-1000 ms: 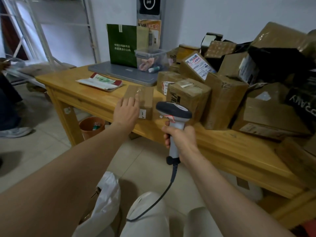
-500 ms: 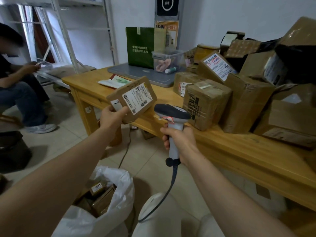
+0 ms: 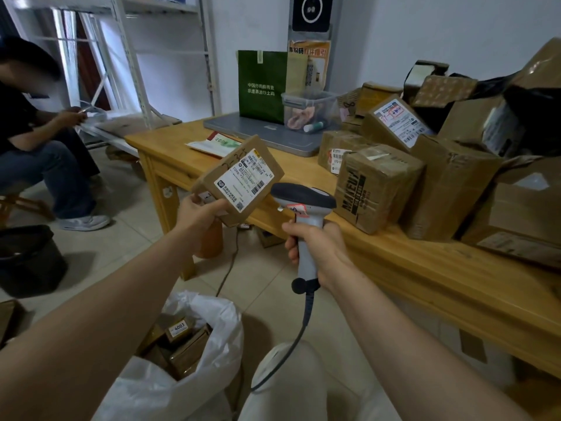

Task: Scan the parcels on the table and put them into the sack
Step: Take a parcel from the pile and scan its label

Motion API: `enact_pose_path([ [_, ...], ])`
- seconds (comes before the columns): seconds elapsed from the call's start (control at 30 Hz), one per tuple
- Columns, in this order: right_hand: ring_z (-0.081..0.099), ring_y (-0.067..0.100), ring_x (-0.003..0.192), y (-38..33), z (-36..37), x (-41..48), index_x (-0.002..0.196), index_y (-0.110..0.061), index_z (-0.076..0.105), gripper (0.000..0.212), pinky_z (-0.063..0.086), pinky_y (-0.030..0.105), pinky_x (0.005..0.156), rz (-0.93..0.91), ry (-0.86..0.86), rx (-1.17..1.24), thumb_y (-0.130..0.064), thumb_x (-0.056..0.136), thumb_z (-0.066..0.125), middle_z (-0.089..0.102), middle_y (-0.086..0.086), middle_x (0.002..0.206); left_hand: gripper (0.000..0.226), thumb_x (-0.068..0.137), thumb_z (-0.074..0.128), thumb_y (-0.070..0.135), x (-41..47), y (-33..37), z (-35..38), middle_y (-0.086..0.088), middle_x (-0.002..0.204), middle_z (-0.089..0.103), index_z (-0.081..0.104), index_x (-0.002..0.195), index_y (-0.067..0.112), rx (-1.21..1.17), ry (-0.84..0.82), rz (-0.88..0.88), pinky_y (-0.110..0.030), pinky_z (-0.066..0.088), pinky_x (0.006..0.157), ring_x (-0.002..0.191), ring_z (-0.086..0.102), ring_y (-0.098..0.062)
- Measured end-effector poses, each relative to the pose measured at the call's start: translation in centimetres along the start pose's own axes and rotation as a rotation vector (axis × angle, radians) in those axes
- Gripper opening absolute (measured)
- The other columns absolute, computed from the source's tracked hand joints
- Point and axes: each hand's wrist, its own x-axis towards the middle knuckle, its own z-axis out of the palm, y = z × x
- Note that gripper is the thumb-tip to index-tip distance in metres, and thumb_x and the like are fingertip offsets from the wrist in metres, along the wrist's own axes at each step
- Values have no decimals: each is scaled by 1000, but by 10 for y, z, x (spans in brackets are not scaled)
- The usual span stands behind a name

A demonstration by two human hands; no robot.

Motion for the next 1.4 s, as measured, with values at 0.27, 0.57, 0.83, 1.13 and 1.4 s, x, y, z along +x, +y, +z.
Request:
enact_pose_path([
  [0.27,53,16,47,-3,12,-9,69,-8,60,16,45,25,48,92,-41,163,-10,80,70,59,5,55,60,73,79,5,-6,10,-11,-2,111,62,47,123,12,-27,36,37,-38,52,93,104,60,-21],
  [0.57,48,13,41,-24,21,-10,70,-10,58,15,43,22,44,138,-45,378,-9,80,69,56,3,54,61,70,79,2,-10,3,-14,-3,108,63,46,120,14,-28,56,62,-43,52,96,107,62,-24],
  [0.83,48,12,40,-27,28,-15,71,-11,56,16,43,19,42,191,-75,434,-10,81,68,55,1,53,63,71,79,3,-10,5,-16,-3,112,62,46,124,11,-21,69,79,-44,52,96,111,61,-24],
  [1.13,49,11,38,-30,36,-16,74,-11,55,15,43,20,42,174,-69,424,-11,81,69,56,2,53,65,70,81,7,-7,5,-23,-8,121,62,44,122,14,-19,99,73,-46,51,97,113,61,-26],
  [1.4,50,12,42,-33,42,-18,75,-10,56,15,45,20,44,166,-66,409,-12,81,69,57,2,54,61,68,82,8,-2,2,-34,-7,118,64,47,117,16,-12,105,86,-46,52,95,111,62,-25],
])
